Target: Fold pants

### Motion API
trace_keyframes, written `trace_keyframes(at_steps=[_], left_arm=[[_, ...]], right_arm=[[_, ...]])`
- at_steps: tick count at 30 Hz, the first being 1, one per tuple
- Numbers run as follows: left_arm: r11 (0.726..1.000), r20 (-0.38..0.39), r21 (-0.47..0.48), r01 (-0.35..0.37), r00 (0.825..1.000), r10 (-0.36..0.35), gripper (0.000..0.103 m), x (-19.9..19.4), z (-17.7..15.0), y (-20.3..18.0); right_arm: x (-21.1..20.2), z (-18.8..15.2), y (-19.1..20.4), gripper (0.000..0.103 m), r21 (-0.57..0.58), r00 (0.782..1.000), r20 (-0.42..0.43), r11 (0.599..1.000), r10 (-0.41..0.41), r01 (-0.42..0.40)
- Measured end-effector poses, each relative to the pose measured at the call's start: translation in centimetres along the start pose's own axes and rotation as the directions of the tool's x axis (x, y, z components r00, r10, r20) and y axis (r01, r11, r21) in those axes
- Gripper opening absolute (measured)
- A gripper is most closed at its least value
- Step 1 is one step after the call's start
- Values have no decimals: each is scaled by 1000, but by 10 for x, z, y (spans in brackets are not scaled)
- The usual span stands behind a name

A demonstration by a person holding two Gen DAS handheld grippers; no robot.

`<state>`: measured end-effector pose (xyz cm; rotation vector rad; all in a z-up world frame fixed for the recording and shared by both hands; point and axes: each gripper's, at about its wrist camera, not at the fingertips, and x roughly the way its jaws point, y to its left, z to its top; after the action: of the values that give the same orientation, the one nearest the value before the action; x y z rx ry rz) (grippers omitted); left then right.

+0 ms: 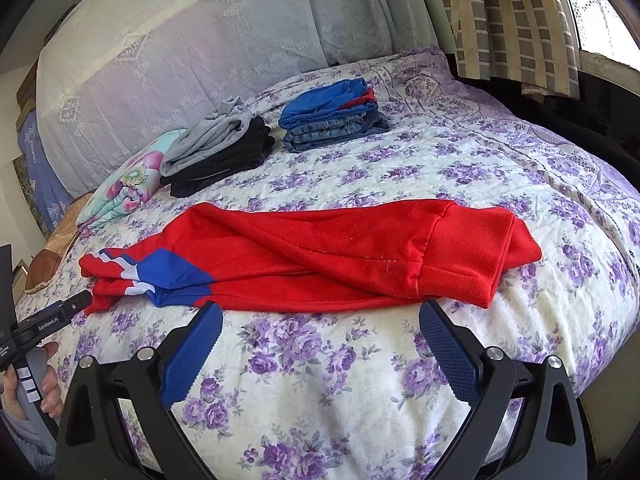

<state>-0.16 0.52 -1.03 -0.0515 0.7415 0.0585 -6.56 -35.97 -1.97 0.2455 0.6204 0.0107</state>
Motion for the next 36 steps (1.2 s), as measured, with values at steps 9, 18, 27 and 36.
trace_keyframes(at_steps=[9, 18, 27, 36], left_arm=[[1000, -11, -2, -6, 1000, 6, 98, 4, -1, 1], [992, -40, -25, 123, 992, -124, 98, 14, 3, 18], [920, -36, -309, 242, 963, -266, 98, 33, 1, 82], [917, -75, -333, 220, 963, -258, 98, 49, 1, 83]], right_arm=[[6, -1, -1, 99, 7, 1000, -10, 1000, -3, 3], [22, -6, -21, 99, 131, 991, -88, 988, 97, -85], [25, -17, -75, 99, 508, 947, 0, 816, 321, -276], [24, -16, -99, 98, 588, 945, 95, 749, 312, -306]])
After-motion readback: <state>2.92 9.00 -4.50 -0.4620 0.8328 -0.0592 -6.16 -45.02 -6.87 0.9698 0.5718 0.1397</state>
